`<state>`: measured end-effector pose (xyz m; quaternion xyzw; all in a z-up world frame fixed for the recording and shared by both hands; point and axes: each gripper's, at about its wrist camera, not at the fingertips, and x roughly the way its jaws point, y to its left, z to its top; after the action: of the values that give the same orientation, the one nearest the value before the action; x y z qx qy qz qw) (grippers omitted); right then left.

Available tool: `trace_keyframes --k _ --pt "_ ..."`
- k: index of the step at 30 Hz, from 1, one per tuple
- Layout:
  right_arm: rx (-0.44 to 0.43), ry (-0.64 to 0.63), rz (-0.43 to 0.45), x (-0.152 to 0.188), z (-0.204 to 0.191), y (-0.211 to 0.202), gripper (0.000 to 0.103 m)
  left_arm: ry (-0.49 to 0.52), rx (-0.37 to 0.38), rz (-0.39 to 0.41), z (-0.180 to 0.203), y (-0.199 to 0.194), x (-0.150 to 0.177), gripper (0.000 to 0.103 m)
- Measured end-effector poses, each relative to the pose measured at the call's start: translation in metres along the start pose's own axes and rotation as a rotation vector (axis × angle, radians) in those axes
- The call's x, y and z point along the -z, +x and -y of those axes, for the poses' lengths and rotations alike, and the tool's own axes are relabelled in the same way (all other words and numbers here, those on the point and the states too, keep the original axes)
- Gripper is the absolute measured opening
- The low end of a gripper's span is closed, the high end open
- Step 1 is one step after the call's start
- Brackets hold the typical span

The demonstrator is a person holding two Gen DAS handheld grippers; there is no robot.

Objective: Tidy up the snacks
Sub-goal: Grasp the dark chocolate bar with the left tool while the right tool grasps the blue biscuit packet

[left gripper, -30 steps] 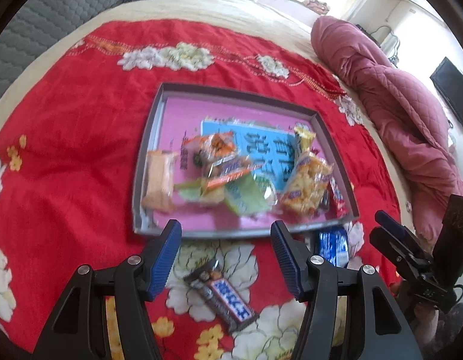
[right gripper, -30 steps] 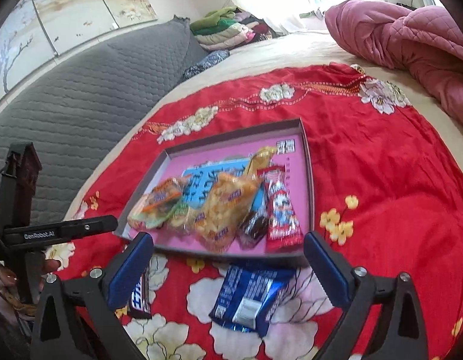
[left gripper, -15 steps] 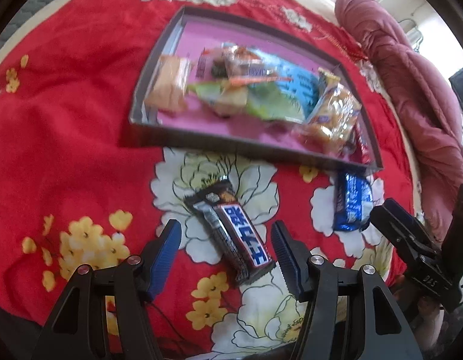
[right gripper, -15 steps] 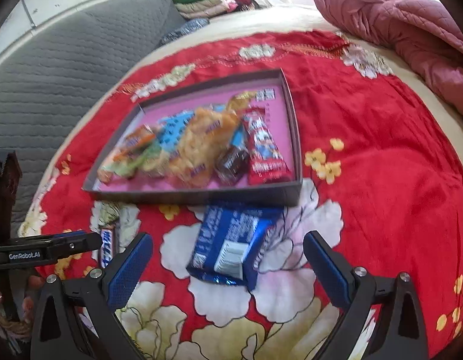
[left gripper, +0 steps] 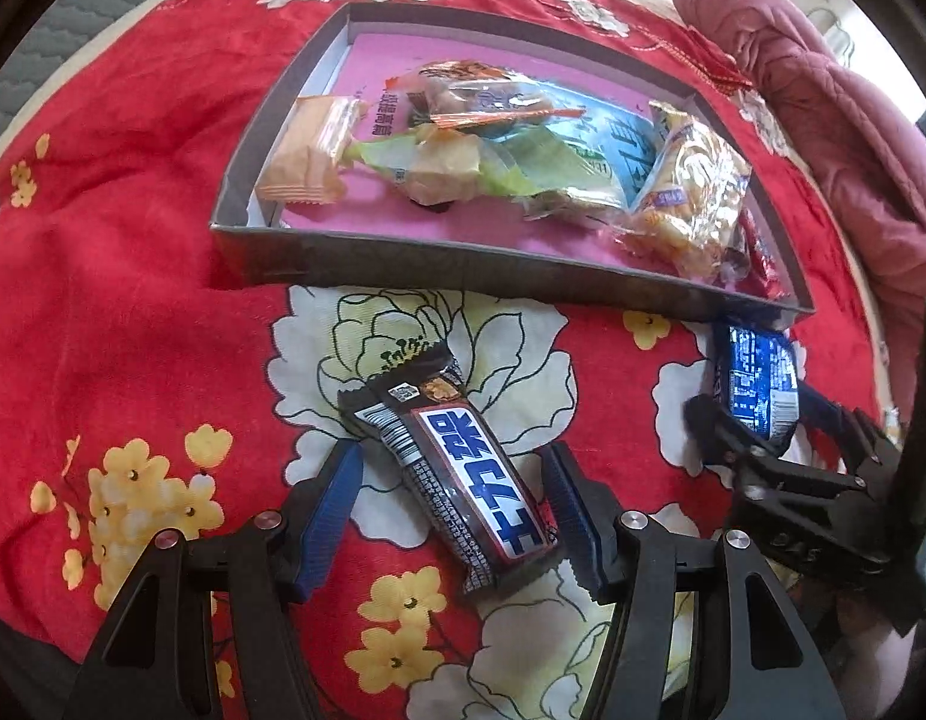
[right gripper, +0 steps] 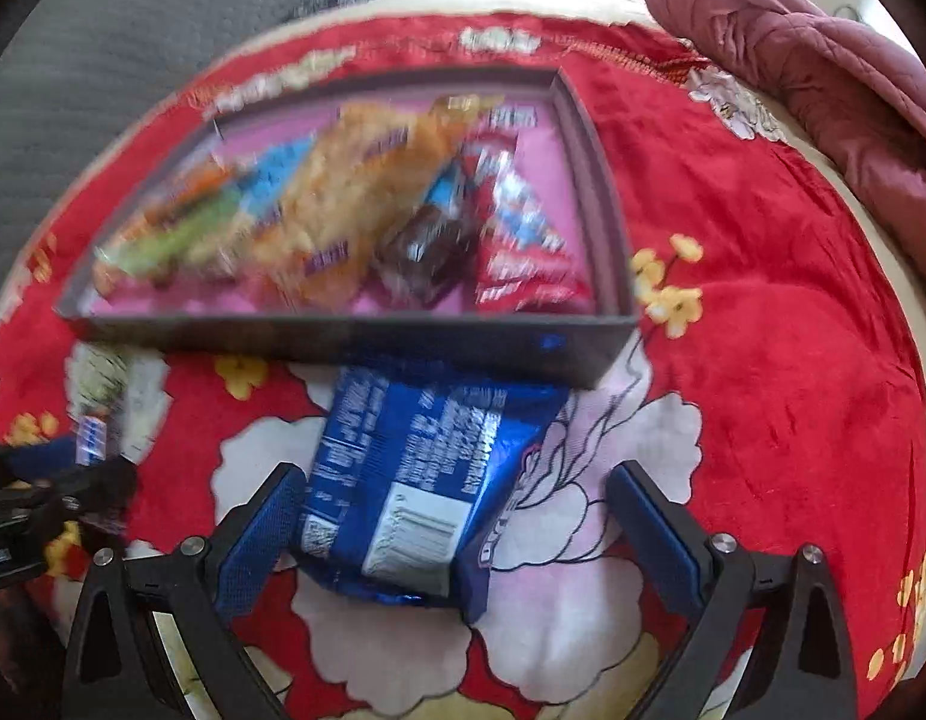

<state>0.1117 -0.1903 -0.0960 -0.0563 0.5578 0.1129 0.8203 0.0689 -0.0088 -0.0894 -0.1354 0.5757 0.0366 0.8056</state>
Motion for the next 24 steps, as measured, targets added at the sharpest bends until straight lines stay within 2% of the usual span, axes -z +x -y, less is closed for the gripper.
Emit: trace_keyframes --k 5,10,15,18,20,22,24 --pt "0.017 0.081 0.046 0.007 0.001 0.002 0.103 0.019 -0.021 0.008 0.004 0.002 0.0 0.064" --pt "0.051 0.063 0.033 0.005 -0.005 0.005 0.103 0.022 -0.027 0.007 0.005 0.003 -0.001 0.064" --pt "0.029 0.056 0.004 -0.001 -0.002 0.004 0.103 0.022 -0.022 0.013 0.005 0.003 0.0 0.064" --pt "0.033 0.042 0.023 -0.002 -0.003 0.001 0.095 0.021 -0.008 0.015 0.005 0.002 0.002 0.061" --pt "0.027 0.012 0.04 -0.001 -0.007 -0.002 0.085 0.029 -0.003 0.018 0.003 0.0 0.003 0.052" --pt "0.018 -0.019 0.055 -0.001 -0.01 -0.005 0.071 0.045 -0.003 0.018 0.004 -0.001 0.004 0.048" --pt "0.005 -0.033 0.066 -0.001 -0.012 -0.009 0.063 0.065 -0.002 0.019 0.006 -0.002 0.004 0.045"
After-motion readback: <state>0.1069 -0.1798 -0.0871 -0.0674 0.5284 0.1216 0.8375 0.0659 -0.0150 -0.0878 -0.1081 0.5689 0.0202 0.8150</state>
